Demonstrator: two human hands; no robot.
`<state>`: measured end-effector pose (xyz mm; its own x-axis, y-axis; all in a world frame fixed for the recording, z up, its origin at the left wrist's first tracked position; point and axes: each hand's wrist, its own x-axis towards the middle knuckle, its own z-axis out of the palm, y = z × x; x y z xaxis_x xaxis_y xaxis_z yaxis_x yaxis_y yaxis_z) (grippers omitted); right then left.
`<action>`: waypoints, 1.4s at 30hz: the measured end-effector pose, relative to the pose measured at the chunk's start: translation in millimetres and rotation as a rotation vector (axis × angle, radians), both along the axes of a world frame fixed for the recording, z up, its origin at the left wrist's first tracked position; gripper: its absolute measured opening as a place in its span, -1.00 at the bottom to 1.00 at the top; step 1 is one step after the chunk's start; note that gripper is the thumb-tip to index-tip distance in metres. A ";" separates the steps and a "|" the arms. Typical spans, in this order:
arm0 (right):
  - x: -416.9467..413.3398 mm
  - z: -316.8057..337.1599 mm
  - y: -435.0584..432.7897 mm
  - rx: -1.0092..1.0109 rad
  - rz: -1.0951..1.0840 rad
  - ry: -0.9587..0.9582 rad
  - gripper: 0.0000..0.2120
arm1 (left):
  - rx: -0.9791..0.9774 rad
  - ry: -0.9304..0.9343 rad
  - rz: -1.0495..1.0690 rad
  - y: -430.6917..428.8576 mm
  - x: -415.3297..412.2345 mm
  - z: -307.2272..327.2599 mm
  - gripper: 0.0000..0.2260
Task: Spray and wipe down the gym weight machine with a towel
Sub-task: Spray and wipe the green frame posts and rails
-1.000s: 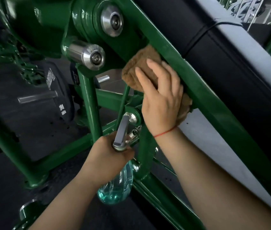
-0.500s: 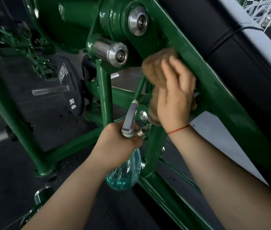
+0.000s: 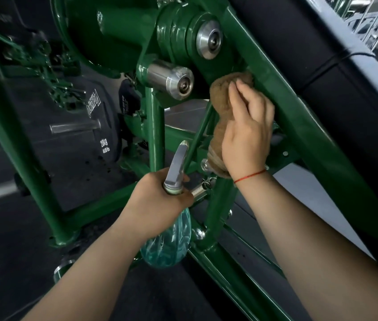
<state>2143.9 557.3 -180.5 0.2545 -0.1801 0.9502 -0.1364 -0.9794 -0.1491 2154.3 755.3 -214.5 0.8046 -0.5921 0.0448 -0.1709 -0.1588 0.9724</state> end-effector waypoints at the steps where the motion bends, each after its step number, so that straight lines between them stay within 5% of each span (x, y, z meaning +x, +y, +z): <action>1: 0.0 5.7 5.4 -0.022 0.005 -0.047 -0.48 | -0.004 0.002 -0.004 -0.1 -0.9 0.4 -0.87; 4: 10.6 14.1 12.1 -0.179 -0.102 -0.117 -0.52 | 0.000 0.008 -0.013 -1.5 0.7 -5.6 -0.88; 8: 16.7 -10.5 -12.3 -0.242 -0.355 0.043 -0.31 | 0.010 -0.009 -0.021 2.9 3.5 -18.0 -0.89; 15: -1.2 -54.1 -20.0 -0.230 -0.331 0.253 -0.33 | 0.067 -0.011 -0.038 4.6 -2.6 -39.3 -0.86; 18: -5.3 -94.2 -19.1 -0.242 -0.301 0.349 -0.39 | 0.070 0.033 -0.011 11.0 -3.9 -47.5 -0.71; 21: -1.1 -121.2 -20.8 -0.236 -0.296 0.207 -0.48 | 0.076 0.034 -0.022 16.2 -2.3 -60.5 -0.88; 25: -5.6 -156.7 -32.6 -0.221 -0.308 0.104 -0.39 | 0.126 0.017 -0.036 13.9 -6.8 -83.0 -0.83; 30: -42.5 -244.5 -47.2 -0.238 -0.142 0.577 -0.25 | 0.128 0.097 -0.065 4.2 -18.0 -103.1 -0.93; 33: -66.0 -277.2 -44.2 0.031 0.042 0.696 -0.36 | 0.144 0.096 -0.077 -0.5 -20.2 -113.2 -0.94; 36: -81.7 -276.6 -41.4 0.326 0.171 0.566 -0.41 | 0.122 0.127 -0.081 -2.1 -19.9 -122.0 -0.92; 40: -68.5 -227.8 -32.3 1.094 0.130 0.005 -0.51 | 0.097 0.213 -0.079 -6.6 -21.5 -134.6 -0.92; 42: -52.3 -201.1 -28.0 1.265 0.262 -0.270 -0.56 | 0.127 0.235 -0.072 -12.7 -25.5 -143.5 -0.86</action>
<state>2091.6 529.2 -381.6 0.2475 -0.9501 0.1897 0.2131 -0.1377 -0.9673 2128.9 742.6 -358.0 0.7396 -0.6374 -0.2163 0.0418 -0.2773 0.9599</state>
